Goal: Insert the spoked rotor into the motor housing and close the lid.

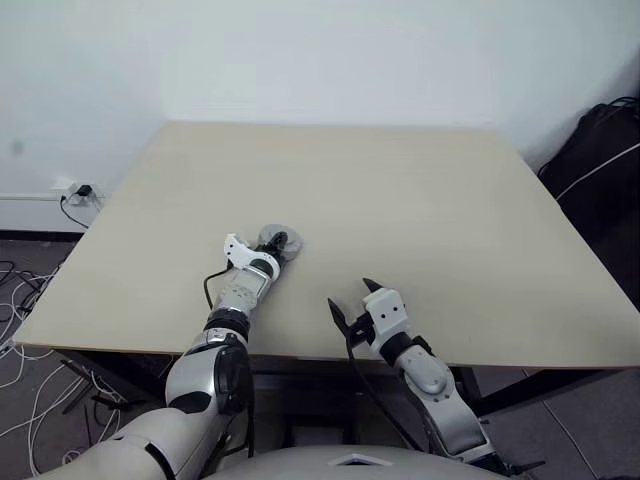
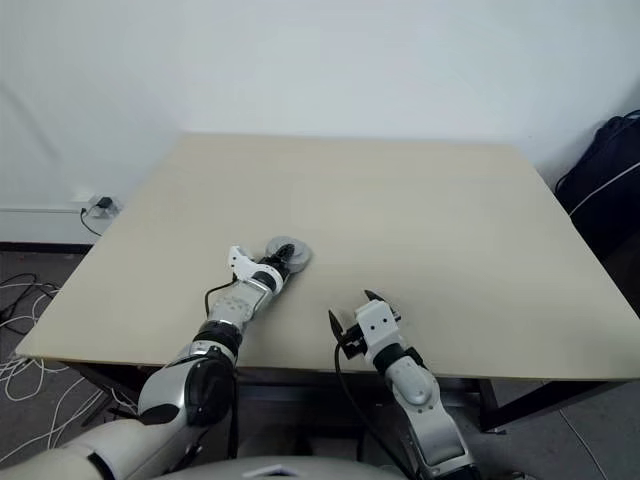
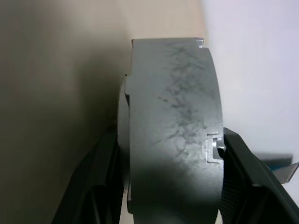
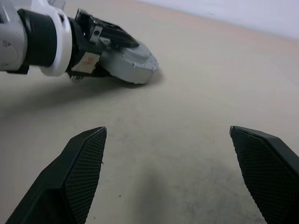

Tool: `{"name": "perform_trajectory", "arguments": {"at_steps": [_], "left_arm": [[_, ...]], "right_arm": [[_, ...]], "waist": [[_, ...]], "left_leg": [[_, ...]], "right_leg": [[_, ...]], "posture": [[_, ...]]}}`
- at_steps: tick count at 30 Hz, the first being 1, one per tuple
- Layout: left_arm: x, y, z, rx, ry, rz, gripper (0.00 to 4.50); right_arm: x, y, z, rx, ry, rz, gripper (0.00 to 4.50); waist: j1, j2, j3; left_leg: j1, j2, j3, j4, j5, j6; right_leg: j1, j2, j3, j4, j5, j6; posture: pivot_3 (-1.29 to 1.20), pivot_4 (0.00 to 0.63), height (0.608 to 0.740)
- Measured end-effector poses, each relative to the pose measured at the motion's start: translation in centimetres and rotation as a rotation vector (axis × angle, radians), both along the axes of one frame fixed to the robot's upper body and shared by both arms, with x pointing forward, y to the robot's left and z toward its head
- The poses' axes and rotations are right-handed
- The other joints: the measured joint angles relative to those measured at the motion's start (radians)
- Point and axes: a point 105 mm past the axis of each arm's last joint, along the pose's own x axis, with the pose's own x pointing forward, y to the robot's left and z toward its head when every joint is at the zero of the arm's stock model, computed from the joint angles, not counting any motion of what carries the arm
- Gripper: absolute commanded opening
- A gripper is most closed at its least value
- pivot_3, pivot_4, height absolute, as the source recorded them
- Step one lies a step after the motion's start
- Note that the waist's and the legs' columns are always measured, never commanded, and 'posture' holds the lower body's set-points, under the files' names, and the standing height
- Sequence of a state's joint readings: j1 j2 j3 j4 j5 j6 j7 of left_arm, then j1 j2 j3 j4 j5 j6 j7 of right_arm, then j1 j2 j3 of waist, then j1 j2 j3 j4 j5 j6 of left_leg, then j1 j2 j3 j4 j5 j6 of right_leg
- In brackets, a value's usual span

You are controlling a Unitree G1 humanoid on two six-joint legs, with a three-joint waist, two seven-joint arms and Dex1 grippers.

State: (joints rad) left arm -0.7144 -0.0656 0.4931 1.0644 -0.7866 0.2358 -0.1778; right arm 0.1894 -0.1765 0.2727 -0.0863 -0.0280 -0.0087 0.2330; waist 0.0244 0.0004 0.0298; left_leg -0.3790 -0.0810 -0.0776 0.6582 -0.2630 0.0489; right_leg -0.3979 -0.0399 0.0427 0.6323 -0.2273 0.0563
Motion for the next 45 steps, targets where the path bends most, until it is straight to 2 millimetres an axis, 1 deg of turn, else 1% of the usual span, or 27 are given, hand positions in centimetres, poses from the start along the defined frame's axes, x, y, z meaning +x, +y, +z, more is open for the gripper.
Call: {"name": "perform_trajectory", "arguments": {"at_steps": [1,5,6,10,11,13,18,22,23,27,28,30,32,34,37,41,45], "left_arm": [[0.1,0.1,0.0,0.007,0.007,0.002,3.11],[0.2,0.3,0.0,0.036,0.021,-0.008,4.43],[0.2,0.4,0.0,0.044,0.022,-0.012,4.47],[-0.5,1.3,-0.6,0.071,0.042,-0.009,4.47],[-0.8,1.6,-0.8,0.074,0.045,-0.008,4.47],[-1.4,2.3,-1.2,0.085,0.054,-0.006,4.47],[-4.0,3.8,-1.9,0.125,0.065,-0.031,4.47],[-6.5,4.8,-2.0,0.168,0.075,-0.06,4.47],[-7.1,5.0,-2.0,0.18,0.075,-0.069,4.47],[-9.1,5.4,-1.7,0.241,0.063,-0.104,4.47],[-9.8,5.5,-1.6,0.276,0.053,-0.119,4.47],[-10.6,5.6,-1.3,0.311,0.013,-0.126,4.47],[-11.5,5.6,-1.3,0.41,-0.045,-0.148,4.47],[-12.0,5.8,-1.5,0.512,-0.085,-0.163,4.47],[-12.4,6.7,-1.5,0.666,-0.126,-0.136,4.47],[-12.5,7.6,-0.5,0.944,-0.229,-0.086,4.47],[-12.5,7.3,0.4,1.098,-0.316,0.009,4.47]], "right_arm": [[0.0,0.0,0.0,0.001,0.002,-0.001,4.5],[0.0,0.1,-0.2,0.005,0.018,-0.007,4.5],[0.0,0.1,-0.3,0.006,0.02,-0.008,4.5],[-0.1,0.2,-0.6,0.009,0.044,-0.005,4.5],[-0.1,0.2,-0.6,0.011,0.047,-0.006,4.5],[-0.1,0.3,-0.7,0.013,0.058,-0.009,4.5],[-0.1,0.3,-0.9,0.019,0.072,-0.013,4.5],[-0.1,0.4,-1.1,0.025,0.089,-0.012,4.5],[-0.1,0.4,-1.1,0.028,0.09,-0.011,4.5],[0.0,0.5,-1.1,0.037,0.093,-0.009,4.5],[0.0,0.4,-1.2,0.04,0.096,-0.009,4.5],[0.0,0.3,-1.3,0.042,0.102,-0.013,4.5],[0.1,0.2,-1.3,0.061,0.104,-0.025,4.5],[0.2,0.0,-1.2,0.081,0.104,-0.041,4.5],[0.4,-0.4,-1.1,0.096,0.102,-0.072,4.5],[0.5,-2.0,-1.3,0.106,0.1,-0.18,4.5],[0.5,-3.1,-1.0,0.107,0.066,-0.258,4.5]], "waist": [[0.0,0.0,0.0],[-0.005,-0.001,-0.002],[-0.007,-0.002,-0.004],[-0.02,-0.003,-0.007],[-0.025,-0.003,-0.008],[-0.036,-0.003,-0.01],[-0.055,-0.001,-0.019],[-0.063,-0.001,-0.02],[-0.063,-0.001,-0.02],[-0.063,-0.001,-0.02],[-0.063,-0.001,-0.02],[-0.061,-0.001,-0.02],[-0.056,-0.001,-0.018],[-0.049,-0.001,-0.018],[-0.035,-0.001,-0.015],[-0.012,0.0,-0.011],[0.001,0.0,-0.011]], "left_leg": [[0.0,0.0,0.0,0.001,-0.001,-0.001],[0.003,0.0,0.0,0.003,-0.001,-0.001],[0.004,0.0,0.0,0.003,-0.003,0.001],[0.012,0.002,0.0,0.003,-0.003,-0.001],[0.014,0.002,0.0,0.002,-0.003,-0.002],[0.019,0.003,0.0,0.001,-0.004,-0.002],[0.024,0.004,0.0,0.0,-0.005,-0.004],[0.034,0.005,0.0,-0.004,-0.007,-0.005],[0.035,0.005,0.0,-0.004,-0.007,-0.005],[0.035,0.005,0.0,-0.006,-0.009,-0.006],[0.035,0.005,0.0,-0.006,-0.01,-0.007],[0.035,0.005,0.0,-0.007,-0.011,-0.006],[0.033,0.005,0.0,-0.008,-0.012,-0.007],[0.032,0.005,0.0,-0.009,-0.012,-0.007],[0.031,0.006,0.0,-0.009,-0.012,-0.007],[0.029,0.005,0.0,-0.009,-0.012,-0.007],[0.027,0.005,0.0,-0.008,-0.013,-0.006]], "right_leg": [[0.0,0.0,0.0,0.001,0.0,0.0],[0.001,0.0,0.0,0.006,0.0,0.0],[0.001,0.0,0.0,0.008,0.0,0.0],[0.008,-0.002,0.001,0.011,-0.001,-0.001],[0.01,-0.001,0.001,0.011,-0.004,0.003],[0.014,-0.002,0.001,0.011,-0.005,0.003],[0.018,-0.002,0.002,0.011,-0.007,0.002],[0.027,-0.002,0.004,0.011,-0.012,0.0],[0.028,-0.002,0.004,0.011,-0.015,-0.003],[0.027,-0.002,0.004,0.011,-0.018,-0.005],[0.027,-0.002,0.005,0.011,-0.018,-0.004],[0.026,-0.002,0.004,0.011,-0.019,-0.004],[0.024,-0.002,0.004,0.011,-0.02,-0.005],[0.022,-0.002,0.004,0.011,-0.021,-0.006],[0.021,-0.003,0.004,0.011,-0.023,-0.009],[0.02,-0.004,0.004,0.01,-0.023,-0.009],[0.018,-0.004,0.004,0.01,-0.023,-0.008]], "posture": [[0.0,0.0,0.74],[0.0,0.0,0.74],[0.0,0.0,0.74],[0.0,0.0,0.74],[0.0,0.0,0.74],[0.0,0.0,0.74],[0.0,0.0,0.74],[0.0,0.0,0.74],[0.0,0.0,0.74],[0.0,0.0,0.74],[0.0,0.0,0.74],[0.0,0.0,0.74],[0.0,0.0,0.74],[0.0,0.0,0.74],[0.0,0.0,0.74],[0.0,0.0,0.74],[0.0,0.0,0.74]]}}
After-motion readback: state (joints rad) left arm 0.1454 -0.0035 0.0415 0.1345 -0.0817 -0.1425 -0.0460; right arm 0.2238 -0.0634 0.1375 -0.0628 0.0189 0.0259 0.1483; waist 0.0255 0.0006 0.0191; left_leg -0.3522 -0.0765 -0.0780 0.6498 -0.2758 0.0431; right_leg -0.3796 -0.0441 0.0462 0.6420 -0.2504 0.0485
